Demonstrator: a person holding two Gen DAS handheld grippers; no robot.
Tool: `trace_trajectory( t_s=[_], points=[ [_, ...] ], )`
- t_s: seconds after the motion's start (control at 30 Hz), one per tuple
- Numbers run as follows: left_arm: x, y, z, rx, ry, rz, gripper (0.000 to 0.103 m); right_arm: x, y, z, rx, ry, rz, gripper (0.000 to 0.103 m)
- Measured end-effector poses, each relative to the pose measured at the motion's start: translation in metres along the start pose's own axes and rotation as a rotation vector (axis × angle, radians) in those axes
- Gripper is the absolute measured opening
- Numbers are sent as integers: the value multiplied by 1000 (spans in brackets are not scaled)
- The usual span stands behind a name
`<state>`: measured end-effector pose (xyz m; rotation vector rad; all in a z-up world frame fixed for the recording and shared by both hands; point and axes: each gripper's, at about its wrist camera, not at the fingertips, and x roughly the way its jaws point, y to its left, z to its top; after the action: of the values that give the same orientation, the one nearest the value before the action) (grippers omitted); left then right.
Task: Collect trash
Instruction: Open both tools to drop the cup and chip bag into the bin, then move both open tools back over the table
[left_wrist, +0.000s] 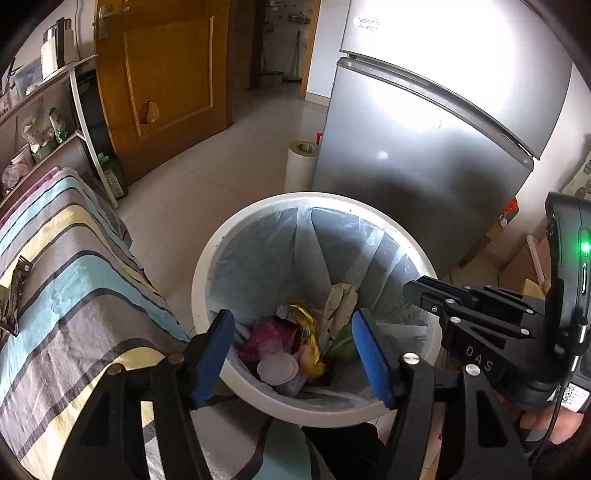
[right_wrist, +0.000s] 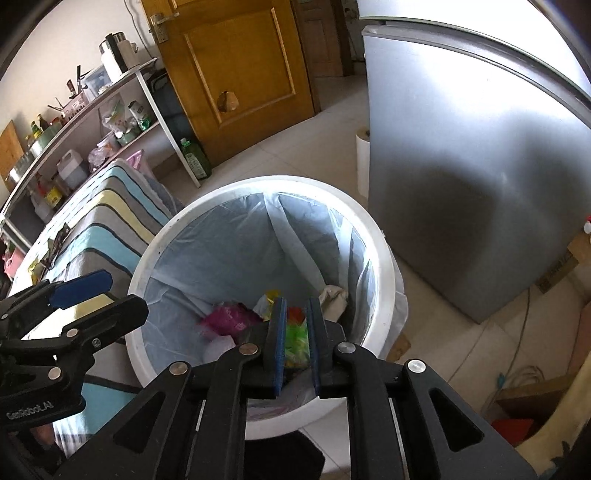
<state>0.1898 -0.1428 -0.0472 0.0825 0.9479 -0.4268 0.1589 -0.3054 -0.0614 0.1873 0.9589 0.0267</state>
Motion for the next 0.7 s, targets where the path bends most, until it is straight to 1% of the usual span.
trace_trajectory(
  t_s=[0.1, 0.13, 0.3, 0.4, 0.53, 0.63, 0.7],
  points=[
    [-4, 2, -1, -7, -7, -1, 71, -3, 0, 0, 5, -5, -2, 30],
    [-5, 3, -1, -11, -10, 1, 71, -4, 0, 0, 7, -6, -1, 32],
    [-17, 9, -1, -26, -34, 7, 72, -12, 5, 1, 6, -26, 4, 34],
    [-26, 15, -2, -38, -51, 2, 73, -18, 8, 1, 4, -41, 5, 36],
    [-41, 21, -6, -39, -88, 40, 73, -26, 15, 1, 1, -63, 9, 39],
    [-53, 31, -10, -62, -105, 25, 73, -33, 23, 1, -7, -87, 1, 41],
    [-62, 37, -14, -70, -125, 51, 73, -38, 29, 1, -13, -104, 6, 42]
  ],
)
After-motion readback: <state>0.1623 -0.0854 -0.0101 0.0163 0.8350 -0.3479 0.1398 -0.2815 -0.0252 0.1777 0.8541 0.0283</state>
